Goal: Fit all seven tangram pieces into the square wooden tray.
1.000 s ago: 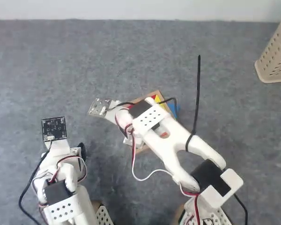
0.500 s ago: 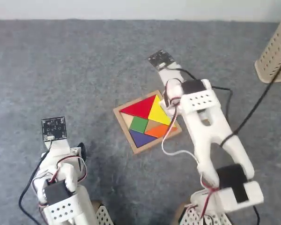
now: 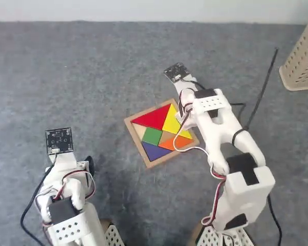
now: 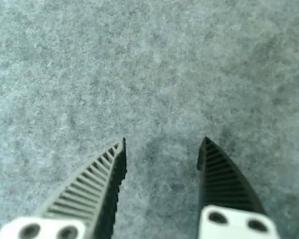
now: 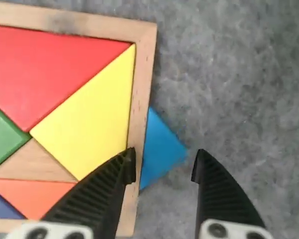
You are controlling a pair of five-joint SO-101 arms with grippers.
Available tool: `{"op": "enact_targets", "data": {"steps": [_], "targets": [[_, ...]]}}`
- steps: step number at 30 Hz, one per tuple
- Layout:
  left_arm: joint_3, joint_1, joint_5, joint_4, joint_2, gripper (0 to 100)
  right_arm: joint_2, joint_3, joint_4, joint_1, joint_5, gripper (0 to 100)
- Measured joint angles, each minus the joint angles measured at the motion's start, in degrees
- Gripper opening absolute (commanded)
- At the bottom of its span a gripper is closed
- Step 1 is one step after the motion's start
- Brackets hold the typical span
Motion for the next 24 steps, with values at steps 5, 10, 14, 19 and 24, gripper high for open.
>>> {"op": "enact_targets", "data": {"steps": [5, 10, 14, 19, 24], "targets": [[0.0, 0.0, 0.0, 0.0, 0.0, 23, 1.23, -0.18, -2.02, -0.09, 0.09, 18.8], [0.0, 0.0, 0.0, 0.0, 0.0, 23, 2.37, -0.97, -2.11, -0.09, 0.09, 18.8], [0.0, 0.0, 0.0, 0.0, 0.0, 23, 2.81, -1.05, -2.11, 0.62, 0.09, 18.8], [0.0, 0.0, 0.0, 0.0, 0.0, 23, 2.99, -1.32, -2.2, 2.46, -0.09, 18.8], [0.0, 0.0, 0.0, 0.0, 0.0, 23, 4.66, -1.67, -2.46, 4.48, 0.18, 18.8]]}}
